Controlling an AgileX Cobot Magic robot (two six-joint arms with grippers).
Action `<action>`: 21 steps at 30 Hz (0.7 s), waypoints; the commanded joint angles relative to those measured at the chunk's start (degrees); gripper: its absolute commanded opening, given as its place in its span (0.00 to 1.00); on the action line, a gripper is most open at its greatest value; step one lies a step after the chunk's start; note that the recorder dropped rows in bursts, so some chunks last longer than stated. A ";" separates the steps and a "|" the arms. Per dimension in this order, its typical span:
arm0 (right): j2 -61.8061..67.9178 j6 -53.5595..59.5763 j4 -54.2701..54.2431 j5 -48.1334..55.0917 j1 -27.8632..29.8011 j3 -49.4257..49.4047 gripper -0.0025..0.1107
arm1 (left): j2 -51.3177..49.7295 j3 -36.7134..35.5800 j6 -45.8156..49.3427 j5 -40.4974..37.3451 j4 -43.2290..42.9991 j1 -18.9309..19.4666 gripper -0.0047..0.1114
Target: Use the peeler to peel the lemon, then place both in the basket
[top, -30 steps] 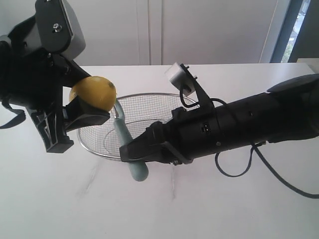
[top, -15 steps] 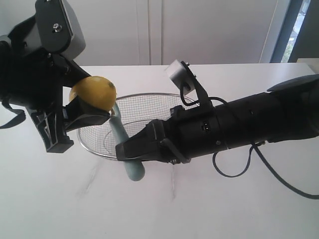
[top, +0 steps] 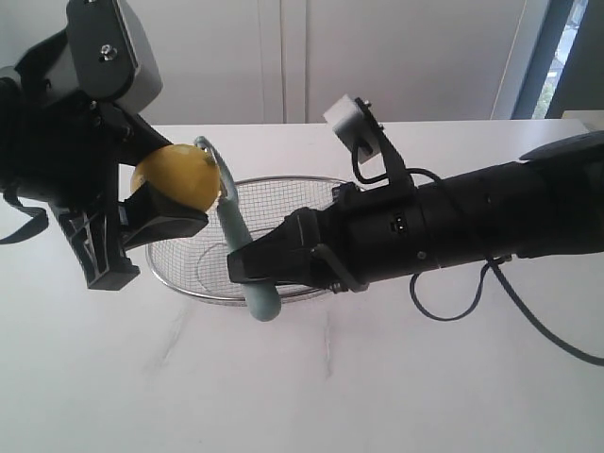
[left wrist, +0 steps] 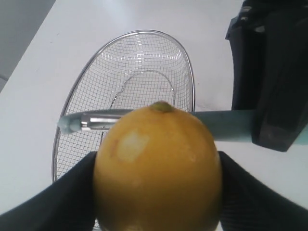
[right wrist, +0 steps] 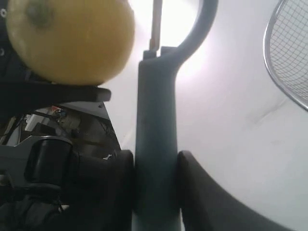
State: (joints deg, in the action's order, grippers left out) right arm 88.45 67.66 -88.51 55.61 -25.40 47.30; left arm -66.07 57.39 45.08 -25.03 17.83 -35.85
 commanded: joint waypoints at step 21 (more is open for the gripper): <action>-8.54 1.08 0.51 -1.56 1.42 0.25 0.02 | 0.74 -0.09 -0.44 -0.48 0.81 0.10 0.04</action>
State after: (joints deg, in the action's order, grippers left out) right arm 81.50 68.06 -88.15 54.38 -24.32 47.30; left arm -66.07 57.39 45.08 -25.17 17.83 -35.85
